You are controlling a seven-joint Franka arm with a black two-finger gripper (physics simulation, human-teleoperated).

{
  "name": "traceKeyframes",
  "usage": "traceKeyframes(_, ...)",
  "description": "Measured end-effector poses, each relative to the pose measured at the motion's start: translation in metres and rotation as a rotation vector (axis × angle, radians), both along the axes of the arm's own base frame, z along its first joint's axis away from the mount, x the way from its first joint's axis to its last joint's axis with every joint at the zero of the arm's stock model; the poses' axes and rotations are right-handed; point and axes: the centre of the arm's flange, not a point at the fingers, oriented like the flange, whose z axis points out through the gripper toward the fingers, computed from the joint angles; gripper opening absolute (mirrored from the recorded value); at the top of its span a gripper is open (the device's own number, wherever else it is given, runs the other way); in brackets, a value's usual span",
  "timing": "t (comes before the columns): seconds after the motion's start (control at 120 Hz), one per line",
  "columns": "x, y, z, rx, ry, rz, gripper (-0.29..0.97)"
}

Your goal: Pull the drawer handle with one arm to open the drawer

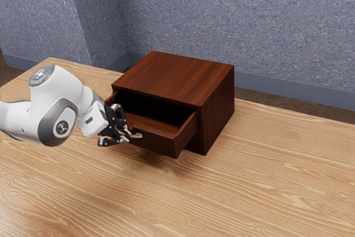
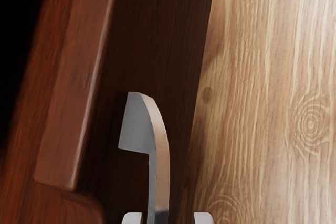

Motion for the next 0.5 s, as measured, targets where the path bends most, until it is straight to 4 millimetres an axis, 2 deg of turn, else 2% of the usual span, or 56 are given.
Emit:
traceKeyframes(0.258, -0.014, 0.0, 0.0, -0.022, 0.001, -0.006, 0.02)
traceKeyframes(0.4, -0.023, 0.0, 0.007, -0.044, -0.013, -0.01, 0.02)
traceKeyframes(0.45, -0.031, 0.012, 0.015, -0.065, -0.033, 0.009, 0.0)
traceKeyframes(0.5, -0.042, 0.031, 0.034, -0.092, -0.077, 0.042, 0.0)
